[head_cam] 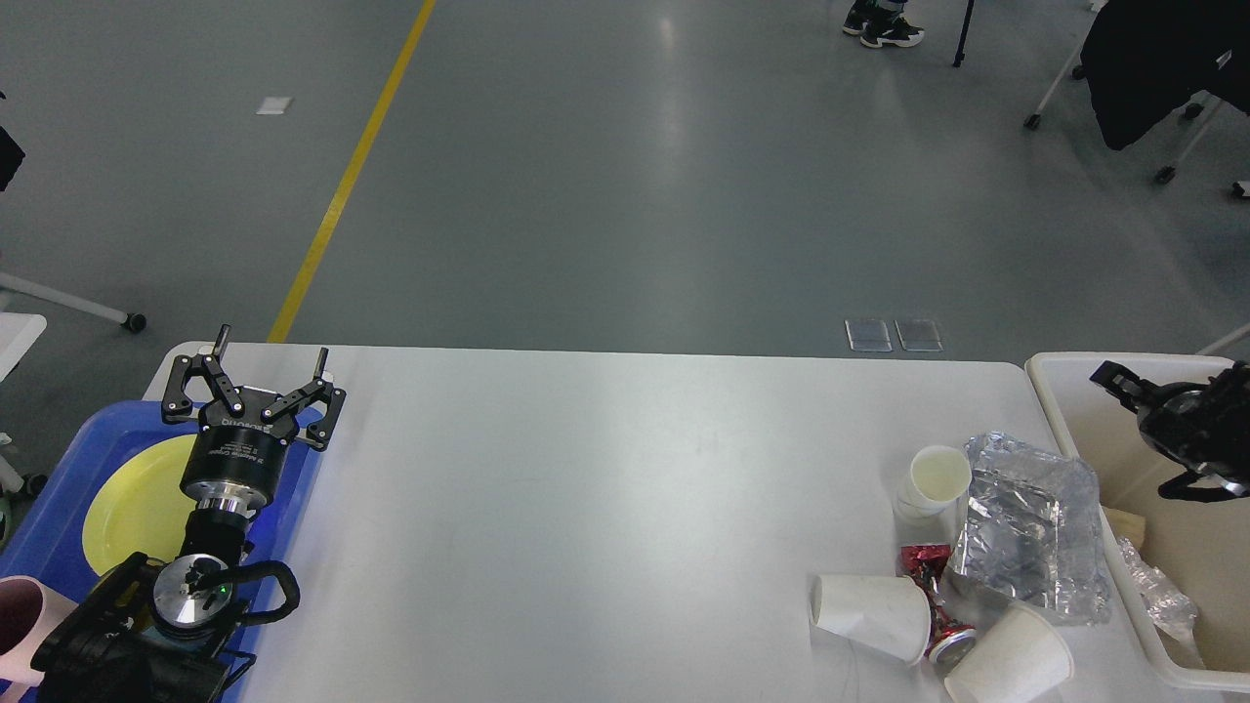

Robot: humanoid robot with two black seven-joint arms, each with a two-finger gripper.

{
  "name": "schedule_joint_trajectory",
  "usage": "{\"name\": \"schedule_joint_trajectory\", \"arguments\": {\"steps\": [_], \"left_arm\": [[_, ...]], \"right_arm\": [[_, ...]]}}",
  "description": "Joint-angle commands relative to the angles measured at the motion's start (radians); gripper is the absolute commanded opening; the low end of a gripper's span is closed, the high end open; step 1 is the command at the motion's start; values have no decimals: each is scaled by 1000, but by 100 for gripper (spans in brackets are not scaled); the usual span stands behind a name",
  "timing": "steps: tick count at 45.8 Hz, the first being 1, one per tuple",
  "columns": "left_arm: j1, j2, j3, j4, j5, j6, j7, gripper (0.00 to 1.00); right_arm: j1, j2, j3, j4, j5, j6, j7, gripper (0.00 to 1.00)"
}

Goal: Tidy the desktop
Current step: 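Raise the right gripper out of the bin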

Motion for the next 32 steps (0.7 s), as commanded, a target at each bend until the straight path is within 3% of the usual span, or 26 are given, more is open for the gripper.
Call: {"name": "schedule_joint_trajectory", "arguments": {"steps": [1,9,22,32], "left_arm": [[0,0,0,0,0,0,0,96],[0,0,0,0,0,0,0,96],[0,0,0,-2,0,0,0,96],[0,0,0,0,0,0,0,96]], "right_arm": [[225,-5,-83,156,-48,173,0,100],[539,21,-157,377,-64,394,-2,100],[923,154,-244,502,-62,786,-3,100],[1208,150,-247,739,-62,866,-3,100]]}}
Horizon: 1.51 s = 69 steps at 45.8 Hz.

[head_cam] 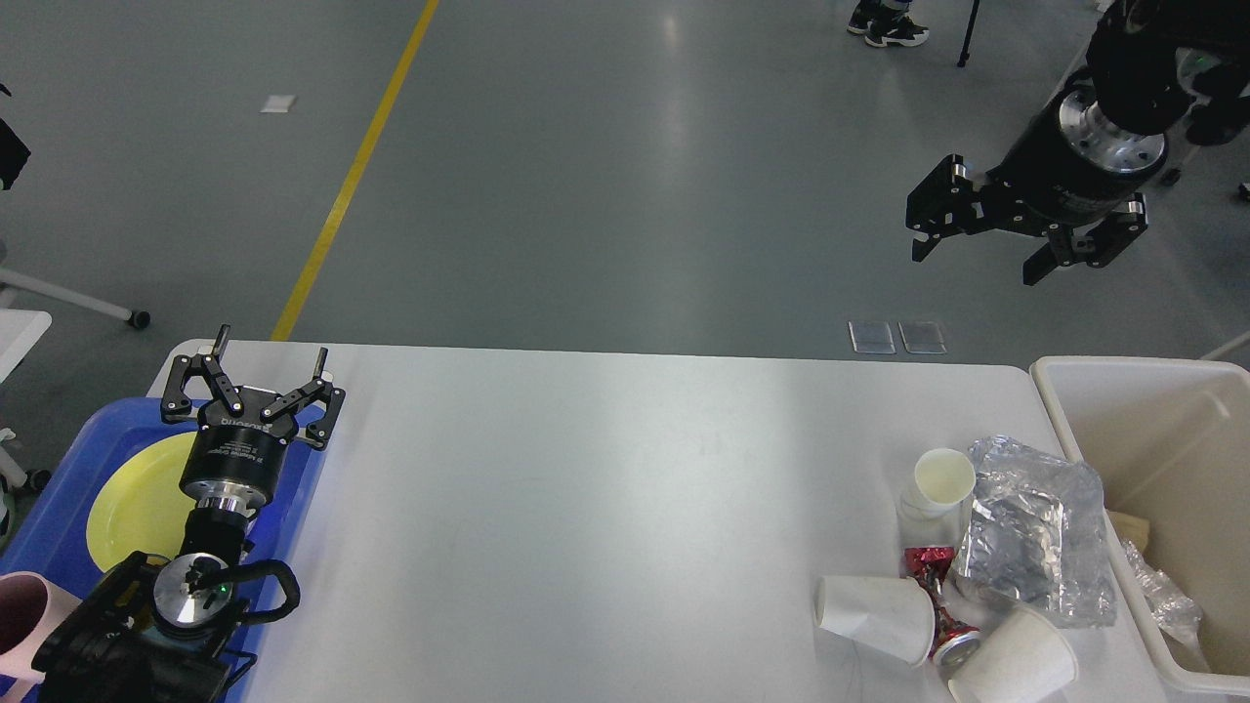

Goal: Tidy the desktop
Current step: 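Raise the right gripper out of the bin, then lower the right gripper to the clear plastic bag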

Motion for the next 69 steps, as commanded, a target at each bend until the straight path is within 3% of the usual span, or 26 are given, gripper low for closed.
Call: {"name": "schedule_joint_trajectory", "arguments": {"steps": [1,7,16,29,41,61,69], "left_arm": [[0,0,0,0,0,0,0,96],[0,0,0,0,0,0,0,96],[0,0,0,0,0,-1,0,96],[0,0,0,0,0,0,0,96],[0,0,0,0,0,0,0,96],[1,0,0,0,0,-1,0,96],[0,0,0,-1,0,0,0,96]], "right_arm": [[169,-7,-3,158,0,28,0,100],[298,-10,-6,350,3,32,0,100],[381,-23,16,517,6,14,2,100],[375,-47,-4,522,2,-25,2,100],[233,-67,-4,490,-43,-54,9,89],[-288,-90,35,114,-96,-89,11,90],[-558,-99,98,-156,-98,-127,17,90]]}}
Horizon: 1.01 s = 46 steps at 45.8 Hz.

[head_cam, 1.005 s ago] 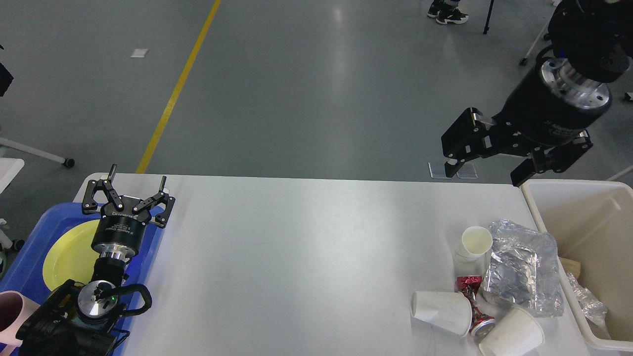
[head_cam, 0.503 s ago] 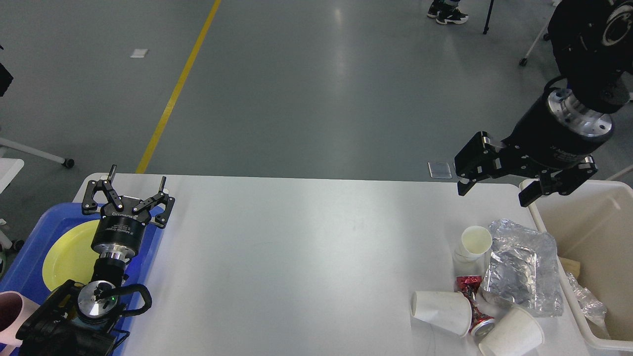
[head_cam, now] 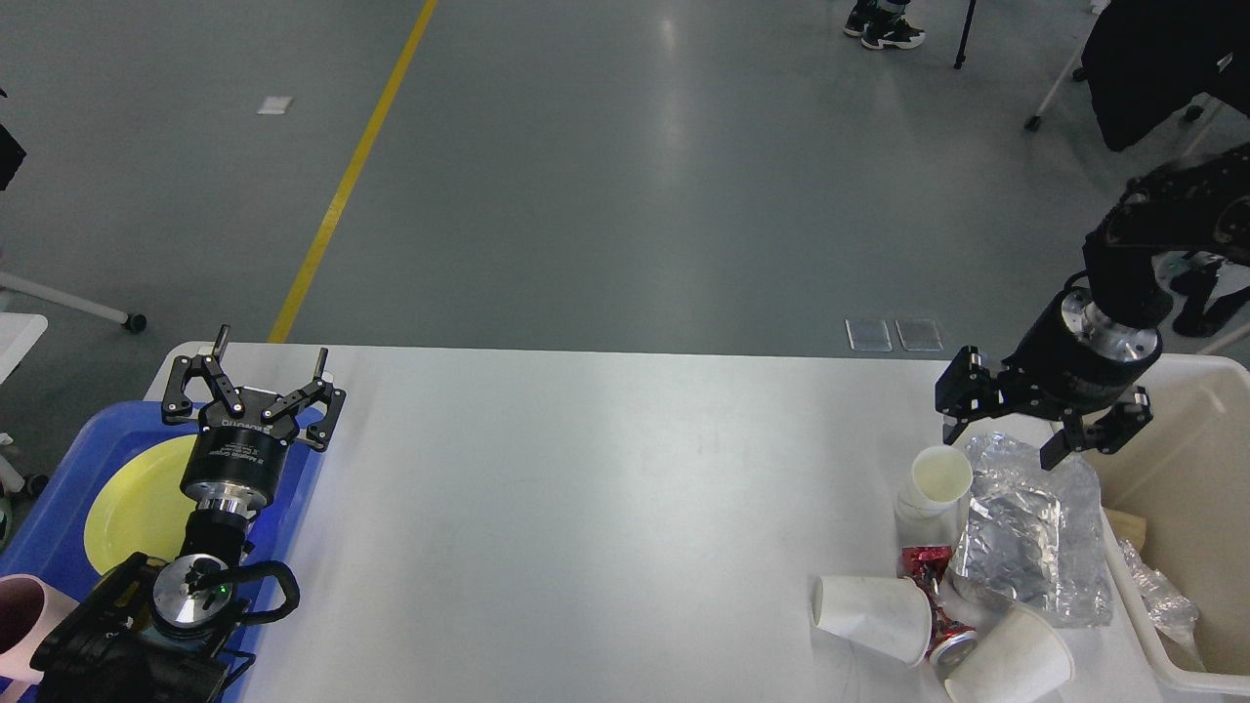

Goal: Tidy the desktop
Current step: 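Lower the right gripper to the clear plastic bag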

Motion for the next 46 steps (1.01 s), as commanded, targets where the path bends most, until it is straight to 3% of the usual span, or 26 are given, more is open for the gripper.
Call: {"name": "schedule_joint_trajectory", "arguments": {"steps": [1,5,10,19,22,28,46], "left_arm": [[0,0,0,1,0,0,0,96],[1,0,0,1,0,0,0,96],[0,0,0,-1,0,0,0,96],[0,0,0,1,0,0,0,96],[0,0,0,1,0,0,0,96],[0,0,0,1,0,0,0,96],[0,0,0,1,0,0,0,96]], "right_arm": [[-179,-12,32,-194,-1,-15,7,90],[-246,-57,34,-271,-1,-18,30,90],[-315,-86,38,-329,-31,-24,110,90],[-452,-117,35,-467,-119,-50,383,91],[-525,-114,34,-540,-125,-65,432,93],[-679,-106,41,-650,-123,-147,440,96],[-786,-77,46,-656,-113,-355,431,96]]}}
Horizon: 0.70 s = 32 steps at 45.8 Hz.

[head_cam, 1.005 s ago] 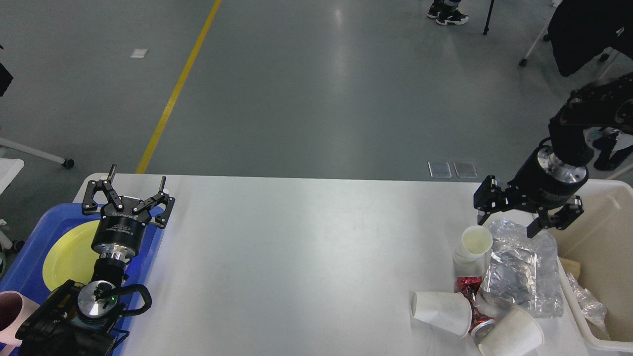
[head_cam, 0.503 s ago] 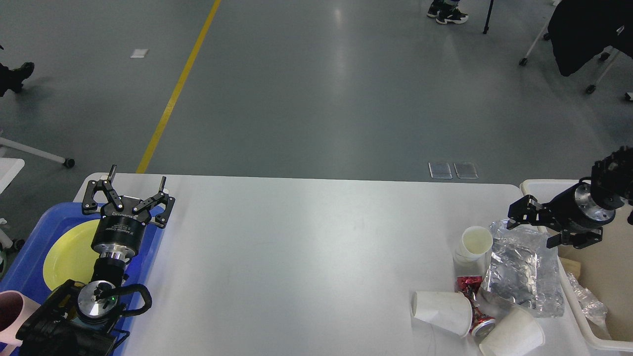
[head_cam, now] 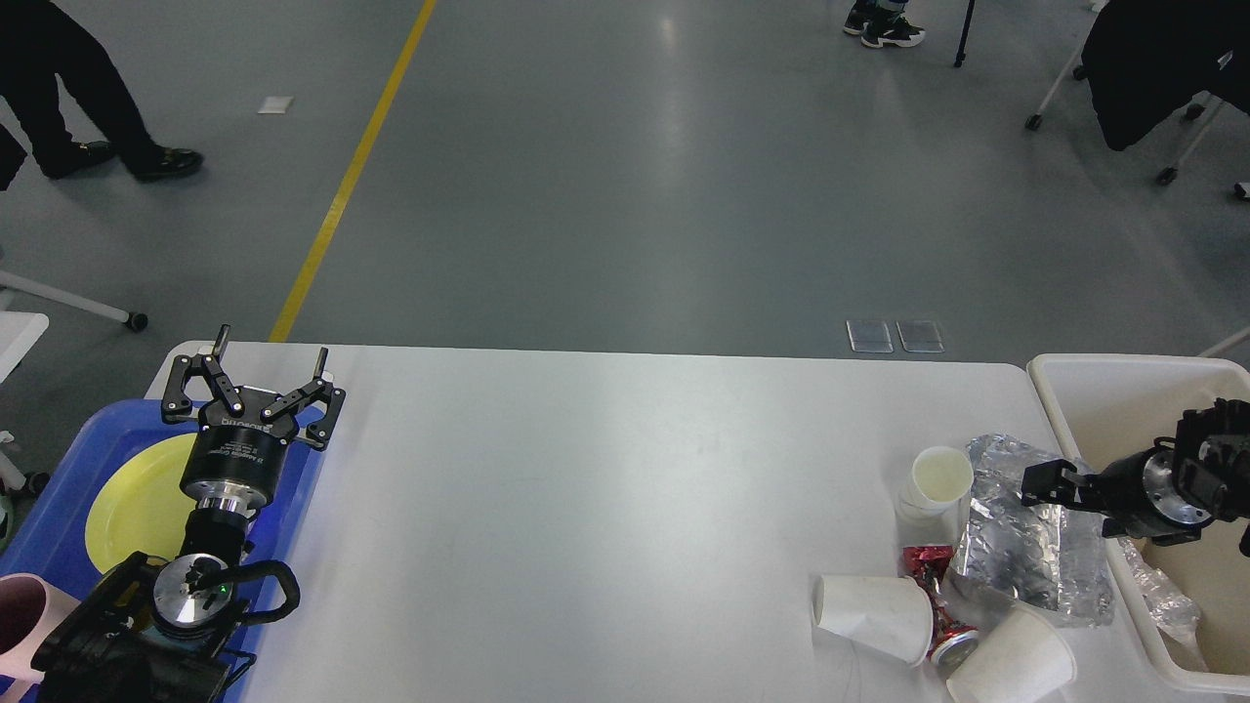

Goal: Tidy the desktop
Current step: 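Lower the right gripper to the clear plastic bag, then grasp the clear plastic bag with the right gripper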

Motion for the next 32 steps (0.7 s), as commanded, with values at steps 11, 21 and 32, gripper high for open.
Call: {"name": "schedule_joint_trajectory", "arguments": {"steps": [11,21,32], "left_arm": [[0,0,0,0,0,0,0,96],[0,0,0,0,0,0,0,96],[0,0,0,0,0,0,0,96]], "right_arm": [[-88,2,0,2,9,-152,-5,96],[-71,0,6,15,10,-151,-5,96],[-114,8,12,18,10,-206,-5,90]]}}
